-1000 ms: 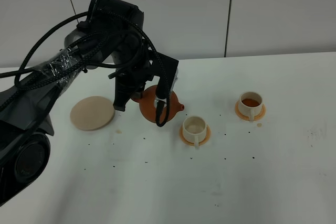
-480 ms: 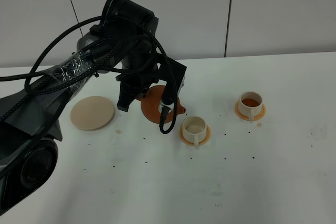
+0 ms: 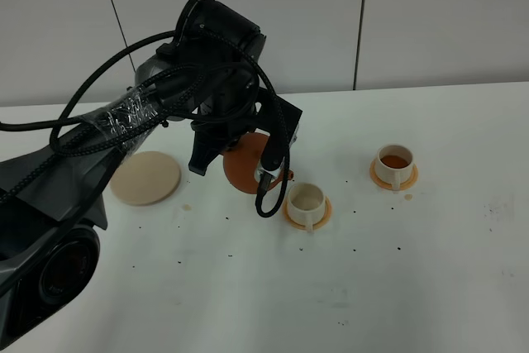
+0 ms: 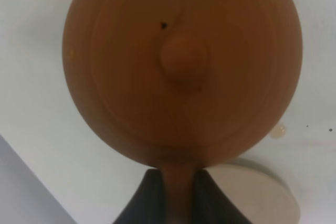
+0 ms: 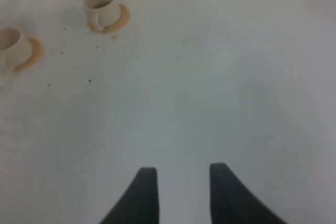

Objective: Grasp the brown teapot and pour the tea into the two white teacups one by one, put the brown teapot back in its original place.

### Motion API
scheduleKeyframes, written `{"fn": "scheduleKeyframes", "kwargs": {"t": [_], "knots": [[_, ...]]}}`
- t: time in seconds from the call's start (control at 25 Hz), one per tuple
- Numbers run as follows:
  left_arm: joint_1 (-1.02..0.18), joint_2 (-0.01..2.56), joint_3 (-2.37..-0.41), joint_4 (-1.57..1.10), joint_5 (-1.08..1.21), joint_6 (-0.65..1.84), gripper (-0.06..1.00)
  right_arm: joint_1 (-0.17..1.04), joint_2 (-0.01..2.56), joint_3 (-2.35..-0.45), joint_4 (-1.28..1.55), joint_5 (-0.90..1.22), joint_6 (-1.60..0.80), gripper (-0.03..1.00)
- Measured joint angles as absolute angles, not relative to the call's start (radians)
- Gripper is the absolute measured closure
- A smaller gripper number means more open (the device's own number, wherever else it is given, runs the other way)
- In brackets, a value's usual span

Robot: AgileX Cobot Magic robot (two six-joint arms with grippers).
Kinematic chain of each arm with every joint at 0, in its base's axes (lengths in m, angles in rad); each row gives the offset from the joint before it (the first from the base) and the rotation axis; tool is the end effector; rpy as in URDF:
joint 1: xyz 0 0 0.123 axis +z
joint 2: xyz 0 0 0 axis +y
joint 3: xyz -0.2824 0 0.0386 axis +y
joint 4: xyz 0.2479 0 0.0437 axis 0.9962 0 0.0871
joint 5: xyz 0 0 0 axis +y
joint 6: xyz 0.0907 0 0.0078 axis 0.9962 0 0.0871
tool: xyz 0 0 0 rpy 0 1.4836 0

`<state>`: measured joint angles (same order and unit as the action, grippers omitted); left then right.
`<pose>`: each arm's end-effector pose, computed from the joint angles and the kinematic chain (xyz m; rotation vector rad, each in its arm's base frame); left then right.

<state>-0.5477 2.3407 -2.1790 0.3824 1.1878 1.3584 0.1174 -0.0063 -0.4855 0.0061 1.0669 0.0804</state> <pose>0.4467 -0.2355 0.2214 2.4610 1.5891 0.6926 -0.0044 0.0000 0.2726 -0.0384 2.0608 0.1297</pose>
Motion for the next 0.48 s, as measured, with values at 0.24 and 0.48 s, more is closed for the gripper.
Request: {"fn": "scheduleKeyframes", "kwargs": {"t": [0.24,0.48], "knots": [[-0.568,2.341,-2.179,0.415,1.188,1.357,0.77,0.117,-0.006,-0.486,0.006,1.067,0.08,0.73],[-0.589,2.341,-2.179,0.45,1.188,1.357,0.77,0.117,-0.006,-0.486,0.006,1.067,0.08,0.73]]}}
